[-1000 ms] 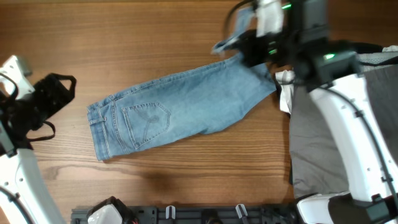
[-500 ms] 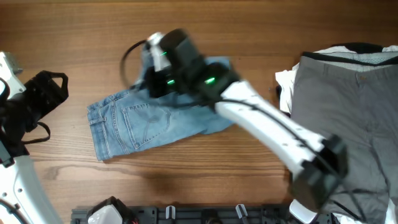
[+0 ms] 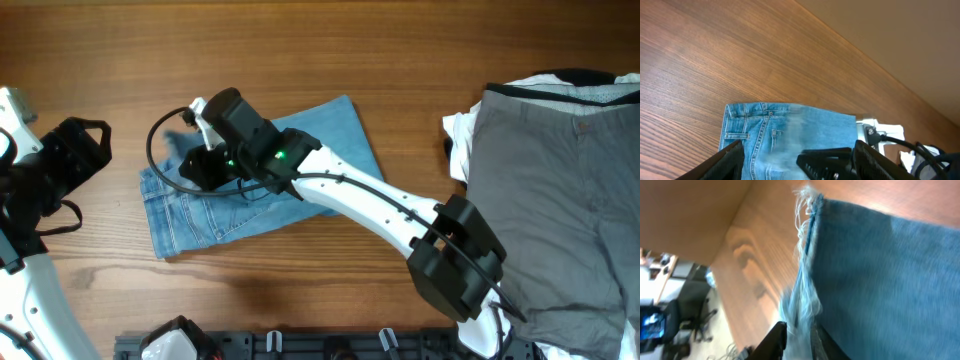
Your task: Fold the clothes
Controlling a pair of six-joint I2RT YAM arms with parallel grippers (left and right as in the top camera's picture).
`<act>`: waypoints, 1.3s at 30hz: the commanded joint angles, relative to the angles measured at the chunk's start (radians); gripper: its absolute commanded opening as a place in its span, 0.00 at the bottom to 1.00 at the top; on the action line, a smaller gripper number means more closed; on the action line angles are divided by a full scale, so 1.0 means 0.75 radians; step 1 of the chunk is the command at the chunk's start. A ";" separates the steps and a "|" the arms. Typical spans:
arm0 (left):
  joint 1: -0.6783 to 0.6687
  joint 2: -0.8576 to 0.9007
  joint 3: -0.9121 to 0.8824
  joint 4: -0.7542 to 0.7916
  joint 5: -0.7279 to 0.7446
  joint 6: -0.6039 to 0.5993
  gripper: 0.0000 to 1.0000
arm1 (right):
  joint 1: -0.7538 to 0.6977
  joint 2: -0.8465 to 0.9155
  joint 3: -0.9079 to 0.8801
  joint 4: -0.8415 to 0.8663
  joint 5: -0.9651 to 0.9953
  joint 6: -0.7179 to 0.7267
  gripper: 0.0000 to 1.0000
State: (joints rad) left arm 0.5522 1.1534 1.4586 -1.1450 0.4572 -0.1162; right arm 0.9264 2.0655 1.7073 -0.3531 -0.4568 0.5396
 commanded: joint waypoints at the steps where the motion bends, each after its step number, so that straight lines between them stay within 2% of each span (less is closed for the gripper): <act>1: -0.003 -0.017 0.031 -0.001 -0.033 0.016 0.70 | 0.016 0.016 0.025 -0.009 -0.162 -0.032 0.54; 2: -0.003 -0.017 0.031 -0.001 -0.050 0.016 0.70 | 0.015 0.013 0.025 -0.009 -0.159 -0.060 0.73; 6: -0.004 -0.016 0.030 -0.026 -0.063 0.016 0.71 | -0.048 -0.027 0.025 -0.186 0.106 -0.174 0.80; 9: -0.018 -0.001 0.028 -0.084 -0.063 0.016 0.71 | -0.143 -0.033 0.025 -0.465 0.266 -0.329 0.76; 13: -0.094 0.062 -0.003 -0.166 -0.063 0.016 0.70 | -0.317 -0.033 0.025 -0.797 0.320 -0.331 0.65; 15: -0.153 0.107 -0.039 -0.195 -0.063 0.016 0.69 | -0.416 -0.033 0.025 -0.880 0.299 -0.308 0.61; 17: -0.227 0.162 -0.086 -0.219 -0.063 0.016 0.68 | -0.522 -0.033 0.025 -0.918 0.176 -0.326 0.61; 20: -0.339 0.252 -0.186 -0.214 -0.063 0.015 0.69 | -0.658 -0.045 0.025 -0.934 -0.030 -0.391 0.68; 23: -0.429 0.363 -0.320 -0.167 -0.063 -0.016 0.67 | -0.719 -0.098 0.025 -0.951 -0.057 -0.432 0.69; 24: -0.446 0.406 -0.378 -0.120 -0.064 -0.076 0.66 | -0.720 -0.125 0.025 -0.958 -0.055 -0.448 0.69; 28: -0.432 0.534 -0.527 0.025 -0.063 -0.302 0.63 | -0.720 -0.248 0.025 -0.982 -0.050 -0.456 0.70; 35: -0.362 0.588 -0.705 0.180 -0.158 -0.459 0.76 | -0.721 -0.487 0.025 -1.001 0.108 -0.476 0.77; 39: -0.319 0.593 -0.825 0.369 -0.158 -0.486 0.78 | -0.721 -0.526 0.025 -1.002 0.112 -0.476 0.79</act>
State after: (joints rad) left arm 0.2886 1.5898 0.9085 -0.9546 0.3595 -0.4259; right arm 0.3836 1.6886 1.7176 -1.1015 -0.4061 0.2020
